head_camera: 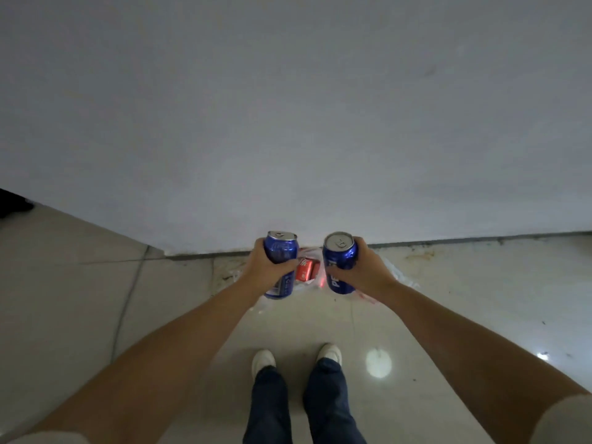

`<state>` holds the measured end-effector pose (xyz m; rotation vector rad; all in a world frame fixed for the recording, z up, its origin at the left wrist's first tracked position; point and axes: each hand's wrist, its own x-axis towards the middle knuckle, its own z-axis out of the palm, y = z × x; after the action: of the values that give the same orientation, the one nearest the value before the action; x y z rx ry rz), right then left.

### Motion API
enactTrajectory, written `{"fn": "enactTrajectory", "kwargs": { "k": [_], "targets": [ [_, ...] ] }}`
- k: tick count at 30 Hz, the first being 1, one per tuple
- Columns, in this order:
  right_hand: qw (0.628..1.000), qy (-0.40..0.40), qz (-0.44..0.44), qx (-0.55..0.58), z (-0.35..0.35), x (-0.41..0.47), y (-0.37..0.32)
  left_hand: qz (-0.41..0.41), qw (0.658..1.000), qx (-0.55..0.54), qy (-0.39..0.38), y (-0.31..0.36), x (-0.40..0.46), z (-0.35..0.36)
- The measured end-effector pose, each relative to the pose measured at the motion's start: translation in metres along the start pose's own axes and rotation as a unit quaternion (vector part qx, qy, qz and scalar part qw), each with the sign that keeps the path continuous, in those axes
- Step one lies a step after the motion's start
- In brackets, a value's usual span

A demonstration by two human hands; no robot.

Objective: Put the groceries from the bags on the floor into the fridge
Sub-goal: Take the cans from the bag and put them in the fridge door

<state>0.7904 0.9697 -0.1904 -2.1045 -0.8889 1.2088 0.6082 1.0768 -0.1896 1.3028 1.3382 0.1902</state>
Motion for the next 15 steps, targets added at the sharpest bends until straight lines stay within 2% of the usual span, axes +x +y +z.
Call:
{"fn": "enactTrajectory", "kwargs": {
  "k": [5, 9, 12, 15],
  "targets": [
    [0.996, 0.082, -0.01, 0.038, -0.057, -0.075, -0.035, 0.1, 0.991, 0.069, -0.061, 0.09, -0.052, 0.01],
    [0.977, 0.194, 0.012, 0.087, -0.088, -0.145, -0.037, 0.169, 0.971, 0.098, -0.137, 0.142, -0.085, 0.038],
    [0.942, 0.293, 0.032, 0.16, -0.102, -0.215, -0.025, 0.23, 0.94, 0.134, -0.215, 0.171, -0.119, 0.066],
    [0.9, 0.387, 0.052, 0.192, -0.105, -0.291, -0.007, 0.287, 0.889, 0.18, -0.308, 0.19, -0.168, 0.103]
  ]
}}
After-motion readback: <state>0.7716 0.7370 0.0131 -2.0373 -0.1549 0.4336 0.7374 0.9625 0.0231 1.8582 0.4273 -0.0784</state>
